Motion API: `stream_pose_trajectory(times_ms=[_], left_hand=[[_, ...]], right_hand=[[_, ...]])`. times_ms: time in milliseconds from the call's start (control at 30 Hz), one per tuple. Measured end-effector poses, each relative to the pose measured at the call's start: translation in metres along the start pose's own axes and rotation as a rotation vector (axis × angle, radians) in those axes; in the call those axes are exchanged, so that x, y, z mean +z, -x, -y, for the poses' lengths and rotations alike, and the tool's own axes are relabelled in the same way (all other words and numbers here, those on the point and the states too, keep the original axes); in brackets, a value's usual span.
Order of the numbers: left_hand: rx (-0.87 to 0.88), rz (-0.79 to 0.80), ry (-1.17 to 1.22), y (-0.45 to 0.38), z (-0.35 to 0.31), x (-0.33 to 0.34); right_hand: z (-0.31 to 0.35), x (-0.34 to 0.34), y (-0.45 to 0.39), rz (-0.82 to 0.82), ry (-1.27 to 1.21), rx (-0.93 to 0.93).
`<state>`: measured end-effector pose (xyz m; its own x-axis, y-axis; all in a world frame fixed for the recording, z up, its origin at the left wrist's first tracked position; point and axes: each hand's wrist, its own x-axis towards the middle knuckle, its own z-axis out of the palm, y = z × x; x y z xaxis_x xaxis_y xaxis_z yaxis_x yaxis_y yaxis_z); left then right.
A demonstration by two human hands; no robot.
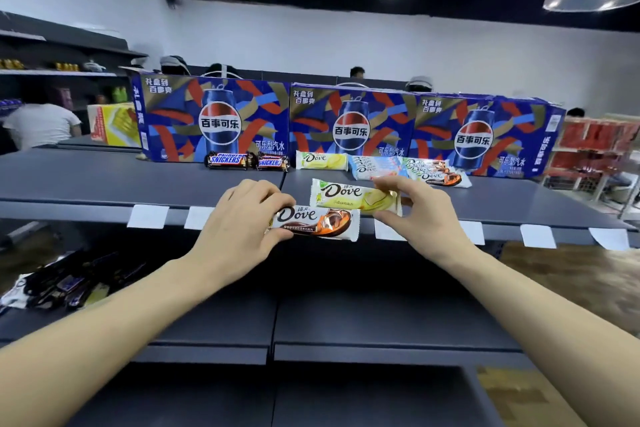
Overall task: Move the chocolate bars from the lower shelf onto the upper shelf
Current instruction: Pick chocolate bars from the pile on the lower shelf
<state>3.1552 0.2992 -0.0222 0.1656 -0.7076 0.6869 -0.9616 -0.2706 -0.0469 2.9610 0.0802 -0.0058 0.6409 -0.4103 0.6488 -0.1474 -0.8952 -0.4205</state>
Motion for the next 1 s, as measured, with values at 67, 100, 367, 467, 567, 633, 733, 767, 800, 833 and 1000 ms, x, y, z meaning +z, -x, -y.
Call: stream_pose_trajectory(times_ms=[67, 100, 367, 467, 567, 633, 733, 767, 800, 833, 1000], left_hand=[[-0.005, -0.008, 0.013, -0.015, 0.012, 0.009], [-0.008, -0.012, 0.018, -0.022, 0.018, 0.014], [0.044, 0.000, -0.039, -0.083, 0.076, 0.060], [0.065, 0.018, -0.057, -0.100, 0.093, 0.074], [0.068, 0.020, -0.073, -0.114, 0.106, 0.084], [0.064, 0.016, -0.080, -0.122, 0.113, 0.089], [0.052, 0.022, -0.091, -0.132, 0.122, 0.097], [0.041, 0.028, -0.091, -0.134, 0.125, 0.100], [0.029, 0.035, -0.086, -0.135, 0.127, 0.103], [0.019, 0.039, -0.083, -0.137, 0.129, 0.106], [-0.006, 0.035, -0.084, -0.140, 0.138, 0.118]], right_hand=[[-0.007, 0.007, -0.022, 0.006, 0.026, -0.009], [-0.012, 0.012, -0.033, 0.014, 0.028, -0.008], [-0.052, 0.070, -0.111, 0.122, 0.136, 0.068], [-0.061, 0.090, -0.131, 0.162, 0.161, 0.073], [-0.066, 0.106, -0.150, 0.182, 0.187, 0.091], [-0.073, 0.119, -0.164, 0.195, 0.218, 0.098], [-0.083, 0.137, -0.184, 0.212, 0.255, 0.112], [-0.085, 0.141, -0.189, 0.210, 0.270, 0.117], [-0.087, 0.144, -0.193, 0.204, 0.289, 0.119], [-0.089, 0.147, -0.197, 0.195, 0.314, 0.109], [-0.098, 0.155, -0.212, 0.159, 0.426, 0.067]])
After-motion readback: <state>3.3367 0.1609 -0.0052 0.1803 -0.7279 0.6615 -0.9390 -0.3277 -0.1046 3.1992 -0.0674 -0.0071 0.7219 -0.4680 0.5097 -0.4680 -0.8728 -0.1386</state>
